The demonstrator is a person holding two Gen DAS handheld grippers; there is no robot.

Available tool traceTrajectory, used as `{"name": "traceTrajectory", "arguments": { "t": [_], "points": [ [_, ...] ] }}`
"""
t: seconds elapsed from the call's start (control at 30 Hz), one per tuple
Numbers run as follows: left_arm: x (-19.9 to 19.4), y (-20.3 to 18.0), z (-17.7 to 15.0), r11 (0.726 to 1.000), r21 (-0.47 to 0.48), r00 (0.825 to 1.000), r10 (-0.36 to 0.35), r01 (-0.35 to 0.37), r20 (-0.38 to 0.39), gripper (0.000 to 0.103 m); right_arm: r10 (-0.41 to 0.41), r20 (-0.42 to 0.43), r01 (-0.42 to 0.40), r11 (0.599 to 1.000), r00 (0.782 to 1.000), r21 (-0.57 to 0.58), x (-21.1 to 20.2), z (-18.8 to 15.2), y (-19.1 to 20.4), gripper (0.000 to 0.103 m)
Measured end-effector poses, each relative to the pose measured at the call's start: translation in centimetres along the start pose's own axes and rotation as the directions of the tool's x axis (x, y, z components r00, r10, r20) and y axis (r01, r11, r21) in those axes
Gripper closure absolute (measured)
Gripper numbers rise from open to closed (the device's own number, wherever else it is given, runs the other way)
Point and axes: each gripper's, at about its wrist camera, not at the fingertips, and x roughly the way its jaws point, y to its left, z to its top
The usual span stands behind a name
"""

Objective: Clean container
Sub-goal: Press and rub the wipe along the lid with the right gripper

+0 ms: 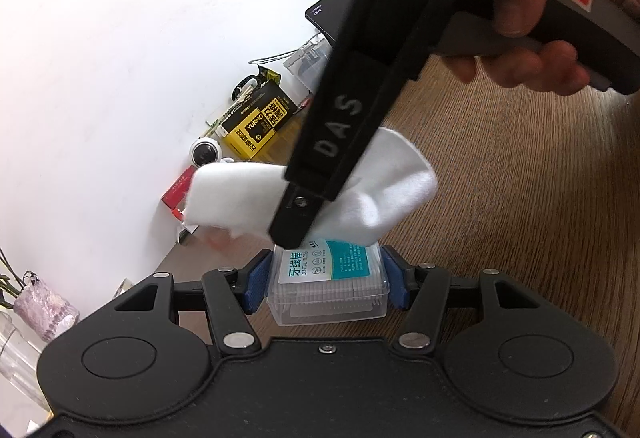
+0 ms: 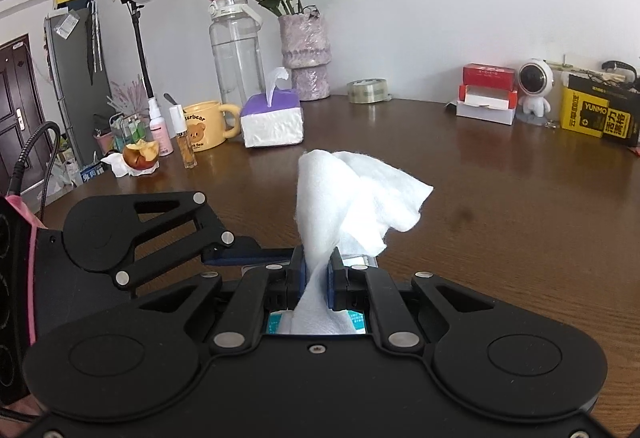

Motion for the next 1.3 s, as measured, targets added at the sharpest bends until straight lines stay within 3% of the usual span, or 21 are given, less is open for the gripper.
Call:
{"name": "traceTrajectory", "arguments": {
  "t": [0.33,0.6,1.0,1.13,1.3],
  "points": [
    [0.1,0.3,0.0,1.000,0.001,1.000,0.001,-0.001,0.000,0.046,-0.014,-0.035,0.015,0.999,0.999,0.039,-1.5,-2.5,-0.3,0.093],
    [0.1,0.4,0.0,1.000,0.001,1.000,0.000,0.000,0.000,0.046,0.042,-0.031,-0.042,0.999,0.999,-0.013,-1.1,-1.7,1.2,0.093],
    [0.4,0.8,-0.2,1.000,0.002,1.000,0.000,0.000,0.001,0.046,-0.082,-0.030,0.084,0.995,0.996,0.055,-0.8,-1.5,-1.9,0.093],
    [0.4,0.9,-0.2,1.000,0.002,1.000,0.000,0.000,0.001,0.046,-0.054,-0.042,0.056,0.997,0.998,0.052,-1.4,-2.3,-1.1,0.093],
    [0.4,0.9,-0.2,1.000,0.002,1.000,0.000,0.000,0.001,0.046,0.046,-0.043,-0.045,0.999,0.998,0.015,-1.6,-2.5,1.3,0.093]
  ]
}}
